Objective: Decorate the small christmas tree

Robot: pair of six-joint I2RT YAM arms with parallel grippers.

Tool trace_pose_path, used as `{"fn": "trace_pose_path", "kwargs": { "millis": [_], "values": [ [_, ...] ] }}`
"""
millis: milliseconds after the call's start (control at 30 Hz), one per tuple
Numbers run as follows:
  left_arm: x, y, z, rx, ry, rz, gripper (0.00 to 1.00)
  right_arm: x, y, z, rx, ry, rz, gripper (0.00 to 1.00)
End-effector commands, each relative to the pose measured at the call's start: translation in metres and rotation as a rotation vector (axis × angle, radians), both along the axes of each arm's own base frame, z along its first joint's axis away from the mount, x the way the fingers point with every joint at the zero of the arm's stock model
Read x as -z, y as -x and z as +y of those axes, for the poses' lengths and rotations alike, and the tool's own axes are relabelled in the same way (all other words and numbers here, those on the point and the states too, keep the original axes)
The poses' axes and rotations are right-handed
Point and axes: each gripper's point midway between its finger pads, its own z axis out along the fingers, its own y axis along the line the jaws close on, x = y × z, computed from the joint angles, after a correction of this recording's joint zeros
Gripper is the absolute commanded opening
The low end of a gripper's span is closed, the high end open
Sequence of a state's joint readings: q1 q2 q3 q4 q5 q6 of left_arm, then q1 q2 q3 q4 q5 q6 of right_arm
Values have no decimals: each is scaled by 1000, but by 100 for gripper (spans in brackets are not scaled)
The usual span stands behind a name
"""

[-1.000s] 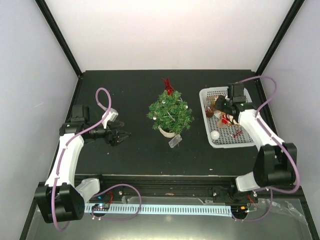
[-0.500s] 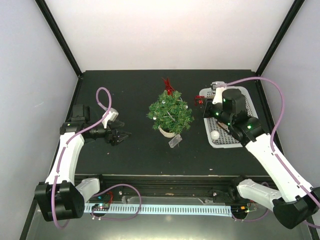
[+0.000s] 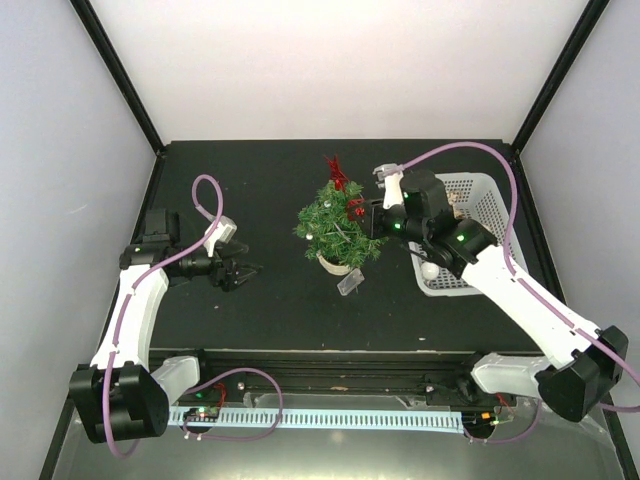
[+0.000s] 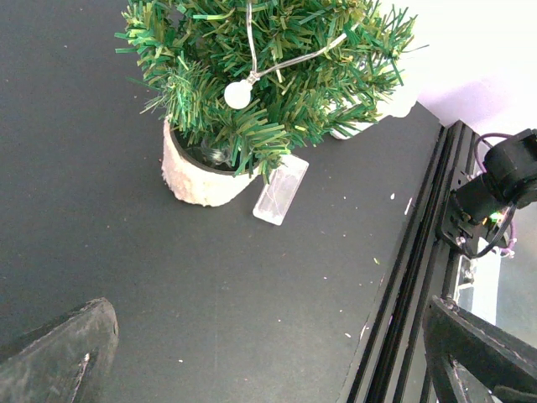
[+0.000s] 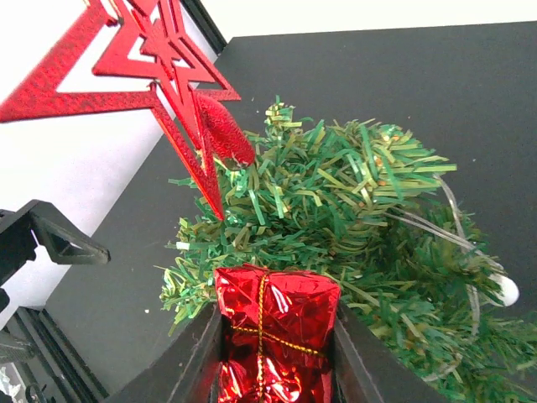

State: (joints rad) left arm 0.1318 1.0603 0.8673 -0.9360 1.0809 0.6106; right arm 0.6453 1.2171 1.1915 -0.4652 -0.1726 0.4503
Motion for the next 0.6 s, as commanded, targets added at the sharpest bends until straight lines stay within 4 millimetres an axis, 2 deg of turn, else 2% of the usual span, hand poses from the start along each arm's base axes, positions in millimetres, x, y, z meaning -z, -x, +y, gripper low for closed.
{"fn": "trace_pose_path", "kwargs": {
  "millis": [0, 133, 267, 567],
  "values": [
    [-16, -2, 0, 10, 7, -56, 99, -13, -7, 6, 14, -15, -43, 31],
    [-16, -2, 0, 12, 7, -55, 99, -9, -12, 7, 22, -10, -45, 31],
    [-15, -2, 0, 12, 9, -53, 99, 2, -18, 11, 25, 14, -11, 31],
    [-14, -4, 0, 14, 12, -42, 99, 11, -10, 9, 23, 5, 1, 31]
  ]
}}
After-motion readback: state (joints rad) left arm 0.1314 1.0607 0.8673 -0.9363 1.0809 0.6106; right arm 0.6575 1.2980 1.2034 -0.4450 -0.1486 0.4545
